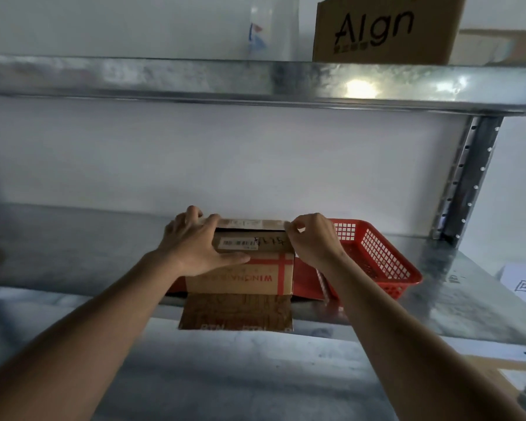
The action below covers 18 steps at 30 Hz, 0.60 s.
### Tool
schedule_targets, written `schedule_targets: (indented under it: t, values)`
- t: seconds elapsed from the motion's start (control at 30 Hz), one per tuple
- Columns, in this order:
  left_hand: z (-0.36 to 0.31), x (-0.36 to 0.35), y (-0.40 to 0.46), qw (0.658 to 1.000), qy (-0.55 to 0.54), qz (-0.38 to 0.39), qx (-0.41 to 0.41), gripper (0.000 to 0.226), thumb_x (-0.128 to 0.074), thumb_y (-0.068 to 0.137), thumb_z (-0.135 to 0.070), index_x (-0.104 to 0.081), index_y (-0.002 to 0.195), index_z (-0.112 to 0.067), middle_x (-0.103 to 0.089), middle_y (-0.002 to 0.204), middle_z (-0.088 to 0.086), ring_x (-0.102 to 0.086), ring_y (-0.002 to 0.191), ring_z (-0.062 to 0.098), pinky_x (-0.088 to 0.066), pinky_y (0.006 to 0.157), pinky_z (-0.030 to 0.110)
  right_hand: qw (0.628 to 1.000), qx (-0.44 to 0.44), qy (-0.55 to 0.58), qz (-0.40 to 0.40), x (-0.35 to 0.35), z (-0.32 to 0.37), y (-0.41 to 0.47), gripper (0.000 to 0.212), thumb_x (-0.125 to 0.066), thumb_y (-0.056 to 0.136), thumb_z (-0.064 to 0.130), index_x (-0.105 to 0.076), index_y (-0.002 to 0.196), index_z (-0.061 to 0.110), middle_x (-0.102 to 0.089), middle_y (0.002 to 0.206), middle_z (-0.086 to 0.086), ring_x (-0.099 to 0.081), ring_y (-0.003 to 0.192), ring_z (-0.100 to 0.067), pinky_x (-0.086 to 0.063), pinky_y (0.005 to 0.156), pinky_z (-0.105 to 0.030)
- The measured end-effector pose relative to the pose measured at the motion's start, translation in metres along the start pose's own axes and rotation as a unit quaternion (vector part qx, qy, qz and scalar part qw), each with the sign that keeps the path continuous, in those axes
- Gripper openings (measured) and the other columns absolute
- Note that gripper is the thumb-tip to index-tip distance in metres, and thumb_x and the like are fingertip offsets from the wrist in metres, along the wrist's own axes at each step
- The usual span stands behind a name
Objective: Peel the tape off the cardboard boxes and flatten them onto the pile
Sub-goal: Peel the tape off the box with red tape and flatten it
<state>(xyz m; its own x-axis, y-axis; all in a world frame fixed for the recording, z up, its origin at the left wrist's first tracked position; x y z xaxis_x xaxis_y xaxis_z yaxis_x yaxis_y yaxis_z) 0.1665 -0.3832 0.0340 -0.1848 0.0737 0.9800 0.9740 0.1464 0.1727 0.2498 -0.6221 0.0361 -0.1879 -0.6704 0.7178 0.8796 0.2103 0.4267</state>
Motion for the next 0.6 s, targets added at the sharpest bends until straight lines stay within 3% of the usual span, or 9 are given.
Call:
schedule_targets:
  t: [0.07, 0.17, 0.23, 0.3, 0.37, 0.43, 0.5, 0.53, 0.6]
  values:
    - [0.015, -0.004, -0.001, 0.998, -0.048, 0.009, 0.049, 0.132, -0.043, 0.05, -0.111, -0.021, 0.153, -0.032, -0.019, 0.145, 0.003, -0.032, 0.14, 0.035, -0.041, 0.11, 0.056, 0.998, -0.062, 0.019, 0.017, -0.008, -0.003, 0.007, 0.023, -0.064, 0.1, 0.03, -0.075, 0.088, 0.013, -0.075, 0.09, -0.003, -0.066, 0.07, -0.016, -0.054, 0.05, -0.03]
    - [0.032, -0.011, -0.001, 0.983, -0.16, 0.014, 0.093, 0.135, -0.058, 0.05, -0.105, -0.026, 0.148, -0.018, -0.04, 0.14, 0.009, -0.057, 0.121, 0.029, -0.06, 0.09, 0.047, 0.995, -0.1, 0.027, -0.015, -0.011, -0.004, 0.011, 0.028, -0.076, 0.091, 0.037, -0.072, 0.071, 0.018, -0.071, 0.065, 0.003, -0.065, 0.057, -0.013, -0.047, 0.043, -0.025]
    - [0.039, -0.014, 0.001, 0.97, -0.224, 0.021, 0.093, 0.13, -0.068, 0.053, -0.098, -0.032, 0.142, -0.01, -0.059, 0.124, 0.005, -0.066, 0.102, 0.02, -0.064, 0.078, 0.039, 0.993, -0.103, 0.052, 0.001, -0.017, 0.001, 0.011, 0.02, -0.078, 0.09, 0.036, -0.072, 0.075, 0.024, -0.072, 0.071, 0.006, -0.069, 0.064, -0.012, -0.055, 0.05, -0.027]
    - [0.046, -0.016, 0.004, 0.959, -0.27, 0.016, 0.089, 0.116, -0.073, 0.052, -0.094, -0.044, 0.129, -0.011, -0.065, 0.11, 0.001, -0.068, 0.093, 0.015, -0.064, 0.07, 0.036, 0.99, -0.11, 0.087, 0.017, -0.022, 0.004, 0.013, 0.002, -0.075, 0.091, 0.03, -0.076, 0.091, 0.028, -0.074, 0.086, 0.006, -0.07, 0.073, -0.013, -0.062, 0.06, -0.032]
    - [0.051, -0.018, 0.006, 0.951, -0.294, 0.009, 0.091, 0.1, -0.074, 0.05, -0.095, -0.05, 0.113, -0.022, -0.067, 0.106, -0.003, -0.067, 0.091, 0.012, -0.06, 0.063, 0.032, 0.986, -0.118, 0.107, 0.038, -0.027, 0.006, 0.016, 0.019, -0.064, 0.094, 0.024, -0.077, 0.106, 0.031, -0.074, 0.095, 0.005, -0.07, 0.076, -0.014, -0.056, 0.053, -0.026]
    - [0.054, -0.018, 0.008, 0.946, -0.31, 0.009, 0.092, 0.099, -0.074, 0.046, -0.096, -0.051, 0.112, -0.026, -0.066, 0.111, -0.007, -0.064, 0.095, 0.01, -0.054, 0.063, 0.028, 0.98, -0.131, 0.134, 0.061, -0.033, 0.007, 0.02, 0.032, -0.054, 0.097, 0.02, -0.074, 0.115, 0.036, -0.072, 0.098, 0.004, -0.068, 0.075, -0.014, -0.046, 0.044, -0.02]
    - [0.056, -0.018, 0.01, 0.946, -0.314, 0.006, 0.076, 0.115, -0.074, 0.044, -0.097, -0.048, 0.131, -0.027, -0.061, 0.125, -0.01, -0.06, 0.104, 0.012, -0.053, 0.069, 0.028, 0.978, -0.14, 0.142, 0.066, -0.035, 0.008, 0.025, 0.041, -0.048, 0.099, 0.017, -0.067, 0.129, 0.038, -0.067, 0.097, 0.004, -0.064, 0.07, -0.014, -0.04, 0.038, -0.017]
    - [0.056, -0.017, 0.011, 0.948, -0.313, 0.009, 0.063, 0.12, -0.075, 0.044, -0.096, -0.046, 0.14, -0.03, -0.06, 0.133, -0.009, -0.059, 0.11, 0.014, -0.055, 0.075, 0.03, 0.979, -0.14, 0.133, 0.064, -0.035, 0.007, 0.028, 0.044, -0.048, 0.1, 0.016, -0.062, 0.135, 0.039, -0.065, 0.098, 0.005, -0.062, 0.069, -0.013, -0.039, 0.037, -0.017]
    - [0.056, -0.015, 0.013, 0.949, -0.313, 0.029, 0.038, 0.113, -0.079, 0.044, -0.094, -0.051, 0.138, -0.038, -0.061, 0.137, -0.009, -0.061, 0.115, 0.017, -0.059, 0.088, 0.039, 0.982, -0.137, 0.109, 0.067, -0.033, 0.007, 0.035, 0.045, -0.05, 0.101, 0.015, -0.06, 0.139, 0.037, -0.066, 0.107, 0.001, -0.06, 0.071, -0.014, -0.04, 0.039, -0.019]
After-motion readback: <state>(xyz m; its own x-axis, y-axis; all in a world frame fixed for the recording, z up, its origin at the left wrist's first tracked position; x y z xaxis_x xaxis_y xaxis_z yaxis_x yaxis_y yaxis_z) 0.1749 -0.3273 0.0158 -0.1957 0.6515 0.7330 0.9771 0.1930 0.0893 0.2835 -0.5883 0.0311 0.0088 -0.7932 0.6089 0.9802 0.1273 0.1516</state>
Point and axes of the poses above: each hand's wrist, its own y-axis towards the middle knuckle, its own x-axis out of the back of the hand, z = x × y, the point moved 3 cm from there along y, towards the middle knuckle
